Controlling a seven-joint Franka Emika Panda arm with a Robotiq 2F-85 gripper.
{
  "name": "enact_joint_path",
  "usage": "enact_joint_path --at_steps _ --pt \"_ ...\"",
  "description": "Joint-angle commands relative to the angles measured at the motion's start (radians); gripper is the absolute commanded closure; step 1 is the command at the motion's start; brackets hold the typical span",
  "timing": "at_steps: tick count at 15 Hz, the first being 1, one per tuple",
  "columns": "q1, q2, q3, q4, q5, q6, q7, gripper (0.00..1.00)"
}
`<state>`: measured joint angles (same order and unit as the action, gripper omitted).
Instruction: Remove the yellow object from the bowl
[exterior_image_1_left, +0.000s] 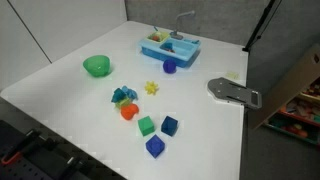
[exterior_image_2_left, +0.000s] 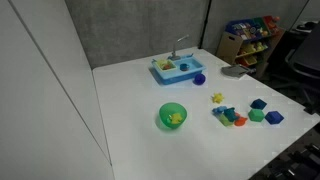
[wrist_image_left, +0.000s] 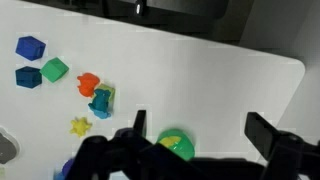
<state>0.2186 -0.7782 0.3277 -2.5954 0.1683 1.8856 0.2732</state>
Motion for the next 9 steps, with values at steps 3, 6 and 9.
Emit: enact_joint_path --at_steps 3,6,9 --pt "0.005 0.002 -0.004 0.002 -0.004 -0.001 0.003 0.00" --pt "-0.010 0.036 0.000 0.026 -0.017 0.009 0.006 0.00" --pt "-0.035 0.119 0.001 0.077 -0.038 0.044 0.005 0.00"
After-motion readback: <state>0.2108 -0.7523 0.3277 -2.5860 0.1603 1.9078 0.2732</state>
